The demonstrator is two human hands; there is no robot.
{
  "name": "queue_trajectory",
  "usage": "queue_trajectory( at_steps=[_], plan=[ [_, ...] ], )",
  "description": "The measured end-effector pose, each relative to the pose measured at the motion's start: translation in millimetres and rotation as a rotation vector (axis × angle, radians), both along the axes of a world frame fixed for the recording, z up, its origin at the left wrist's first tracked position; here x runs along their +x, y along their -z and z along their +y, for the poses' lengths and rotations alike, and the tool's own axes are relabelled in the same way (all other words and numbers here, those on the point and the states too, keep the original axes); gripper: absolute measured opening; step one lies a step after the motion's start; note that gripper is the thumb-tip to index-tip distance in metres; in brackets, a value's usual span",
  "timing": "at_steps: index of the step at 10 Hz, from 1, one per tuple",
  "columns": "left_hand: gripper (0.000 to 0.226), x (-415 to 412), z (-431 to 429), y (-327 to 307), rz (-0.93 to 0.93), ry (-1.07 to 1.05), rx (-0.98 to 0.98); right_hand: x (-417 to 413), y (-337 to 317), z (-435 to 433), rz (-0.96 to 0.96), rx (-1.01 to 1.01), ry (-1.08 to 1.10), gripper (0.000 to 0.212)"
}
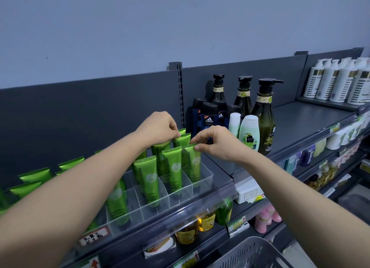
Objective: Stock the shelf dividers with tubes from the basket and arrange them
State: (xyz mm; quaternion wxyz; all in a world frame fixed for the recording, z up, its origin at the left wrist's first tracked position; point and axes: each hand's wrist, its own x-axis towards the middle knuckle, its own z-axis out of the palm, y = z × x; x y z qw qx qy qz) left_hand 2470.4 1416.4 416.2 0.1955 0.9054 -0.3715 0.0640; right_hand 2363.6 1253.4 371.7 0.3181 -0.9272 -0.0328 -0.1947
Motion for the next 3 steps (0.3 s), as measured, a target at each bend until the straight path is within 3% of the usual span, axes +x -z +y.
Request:
queue_trajectory(
  at_steps=[3],
  plan=[
    [0.015, -9.9, 14.2, -11.0, -0.033, -0.082, -0.026, -7.9, -2.0, -0.4, -0.031, 0.004, 0.042, 0.025]
  ],
)
